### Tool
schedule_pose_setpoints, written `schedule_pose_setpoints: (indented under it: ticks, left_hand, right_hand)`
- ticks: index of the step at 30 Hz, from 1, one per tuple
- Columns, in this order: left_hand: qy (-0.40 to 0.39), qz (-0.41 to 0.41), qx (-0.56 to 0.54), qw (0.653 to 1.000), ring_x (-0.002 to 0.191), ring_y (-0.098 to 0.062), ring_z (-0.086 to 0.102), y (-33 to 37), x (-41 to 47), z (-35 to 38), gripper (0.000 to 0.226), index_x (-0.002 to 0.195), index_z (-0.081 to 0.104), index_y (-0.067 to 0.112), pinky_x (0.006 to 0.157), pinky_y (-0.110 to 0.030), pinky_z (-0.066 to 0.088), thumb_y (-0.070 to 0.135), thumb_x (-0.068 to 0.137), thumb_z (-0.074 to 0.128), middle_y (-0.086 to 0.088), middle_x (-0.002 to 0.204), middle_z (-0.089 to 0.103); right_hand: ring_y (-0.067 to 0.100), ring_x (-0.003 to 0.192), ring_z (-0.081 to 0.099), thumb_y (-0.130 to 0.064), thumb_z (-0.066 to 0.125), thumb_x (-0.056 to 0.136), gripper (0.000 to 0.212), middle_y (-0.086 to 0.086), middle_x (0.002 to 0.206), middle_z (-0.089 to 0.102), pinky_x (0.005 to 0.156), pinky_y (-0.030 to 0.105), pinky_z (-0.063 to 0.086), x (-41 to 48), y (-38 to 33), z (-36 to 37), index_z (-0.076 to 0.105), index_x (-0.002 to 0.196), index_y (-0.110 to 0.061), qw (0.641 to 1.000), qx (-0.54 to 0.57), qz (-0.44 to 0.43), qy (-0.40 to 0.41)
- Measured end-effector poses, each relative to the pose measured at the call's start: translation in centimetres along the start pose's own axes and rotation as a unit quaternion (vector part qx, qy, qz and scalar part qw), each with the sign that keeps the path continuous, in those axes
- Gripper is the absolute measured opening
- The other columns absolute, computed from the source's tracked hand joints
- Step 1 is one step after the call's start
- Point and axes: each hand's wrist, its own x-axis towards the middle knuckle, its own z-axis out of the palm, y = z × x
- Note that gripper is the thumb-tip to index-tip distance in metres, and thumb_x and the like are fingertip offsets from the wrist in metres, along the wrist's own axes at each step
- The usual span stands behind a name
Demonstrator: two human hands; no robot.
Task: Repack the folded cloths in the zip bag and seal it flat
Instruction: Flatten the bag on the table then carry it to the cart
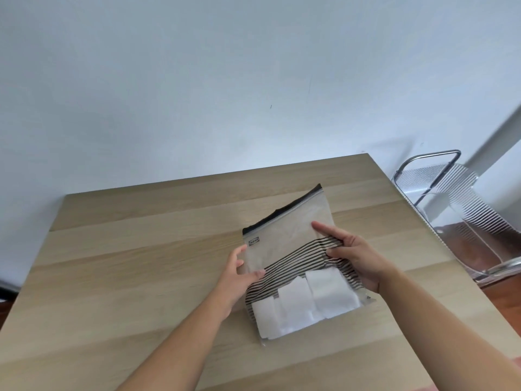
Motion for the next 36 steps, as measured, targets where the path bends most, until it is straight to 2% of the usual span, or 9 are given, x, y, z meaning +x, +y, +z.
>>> schedule_pose_setpoints:
  ticks: [5, 9, 11, 14, 19, 23, 28, 32, 36]
  left_hand:
    - [-0.091, -0.046, -0.139, 0.985, 0.112, -0.023, 0.057, 2.0, -0.8, 3.0, 0.069, 0.132, 0.041, 0.039, 0.081, -0.033, 0.041, 0.013, 0.076, 0.073, -0.011, 0.123, 0.063]
    - [-0.053, 0.023, -0.145, 0.988, 0.133, -0.025, 0.039, 3.3, -0.6, 7.5, 0.065, 0.125, 0.052, 0.034, 0.112, -0.048, 0.027, -0.003, 0.074, 0.071, -0.009, 0.143, 0.045]
    - [-0.032, 0.05, -0.097, 0.994, 0.137, -0.022, 0.032, 4.3, -0.2, 9.6, 0.066, 0.125, 0.052, 0.034, 0.114, -0.048, 0.024, -0.004, 0.075, 0.07, -0.005, 0.147, 0.039]
    - [-0.011, 0.069, -0.005, 0.998, 0.135, -0.018, 0.031, 5.8, 0.6, 12.6, 0.065, 0.126, 0.052, 0.038, 0.114, -0.041, 0.024, 0.001, 0.076, 0.072, -0.001, 0.148, 0.038]
    - [-0.023, 0.11, 0.112, 0.987, 0.135, -0.011, 0.029, 7.7, 1.5, 16.9, 0.076, 0.135, 0.044, 0.036, 0.114, -0.032, 0.022, 0.004, 0.073, 0.075, 0.003, 0.153, 0.029]
    - [-0.053, 0.092, 0.127, 0.986, 0.138, -0.011, 0.023, 9.1, 2.1, 18.6, 0.088, 0.138, 0.036, 0.04, 0.112, -0.031, 0.018, 0.01, 0.069, 0.081, 0.007, 0.153, 0.026]
    - [-0.096, 0.069, 0.098, 0.988, 0.139, -0.016, 0.027, 10.8, 3.9, 19.7, 0.093, 0.141, 0.036, 0.029, 0.116, -0.042, 0.022, 0.018, 0.062, 0.085, -0.001, 0.152, 0.033]
    - [-0.087, 0.089, 0.173, 0.977, 0.139, -0.014, 0.025, 12.4, 6.5, 21.2, 0.104, 0.146, 0.022, 0.034, 0.109, -0.029, 0.022, 0.016, 0.065, 0.084, 0.006, 0.154, 0.025]
    - [-0.088, 0.16, 0.22, 0.958, 0.14, -0.004, 0.015, 14.1, 8.3, 24.1, 0.109, 0.148, 0.011, 0.034, 0.109, -0.021, 0.014, 0.013, 0.068, 0.082, 0.013, 0.157, 0.011]
  right_hand:
    - [0.011, 0.086, 0.07, 0.021, 0.041, 0.083, 0.06, -0.008, 0.123, 0.067, 0.072, 0.019, 0.057, -1.1, -1.8, -3.9, 0.058, 0.127, -0.017, 0.999, 0.033, -0.017, -0.004]
    - [0.014, 0.094, 0.068, 0.02, 0.045, 0.083, 0.059, -0.005, 0.13, 0.062, 0.085, 0.025, 0.056, -2.2, -2.5, -8.8, 0.058, 0.127, -0.018, 0.999, 0.029, -0.005, 0.017]
    - [0.017, 0.106, 0.062, 0.018, 0.049, 0.083, 0.061, -0.001, 0.136, 0.056, 0.1, 0.031, 0.048, -2.8, -2.7, -11.4, 0.056, 0.128, -0.022, 1.0, -0.009, 0.002, 0.027]
    - [0.02, 0.105, 0.061, 0.017, 0.052, 0.083, 0.066, 0.007, 0.134, 0.056, 0.096, 0.031, 0.048, -3.6, -3.0, -15.4, 0.053, 0.128, -0.031, 0.998, -0.053, 0.023, 0.02]
    - [0.019, 0.12, 0.055, 0.014, 0.06, 0.08, 0.077, 0.004, 0.139, 0.051, 0.111, 0.042, 0.037, -4.7, -3.6, -20.2, 0.043, 0.135, -0.037, 0.978, -0.205, 0.003, 0.042]
    - [0.014, 0.111, 0.057, 0.012, 0.063, 0.078, 0.083, -0.003, 0.133, 0.054, 0.101, 0.029, 0.044, -4.8, -4.9, -22.9, 0.039, 0.141, -0.035, 0.968, -0.246, -0.013, 0.047]
    - [0.005, 0.135, 0.029, 0.0, 0.073, 0.075, 0.09, -0.013, 0.146, 0.035, 0.115, 0.031, 0.024, -3.4, -6.1, -25.6, 0.029, 0.143, -0.041, 0.948, -0.31, -0.032, 0.06]
    - [0.007, 0.14, 0.022, -0.003, 0.074, 0.076, 0.091, -0.006, 0.154, 0.029, 0.119, 0.038, 0.021, -3.1, -6.7, -26.9, 0.026, 0.146, -0.036, 0.943, -0.324, 0.003, 0.077]
    - [0.011, 0.141, 0.024, -0.004, 0.074, 0.075, 0.091, -0.002, 0.155, 0.028, 0.112, 0.025, 0.021, -3.1, -7.4, -28.8, 0.027, 0.146, -0.034, 0.934, -0.33, 0.024, 0.136]
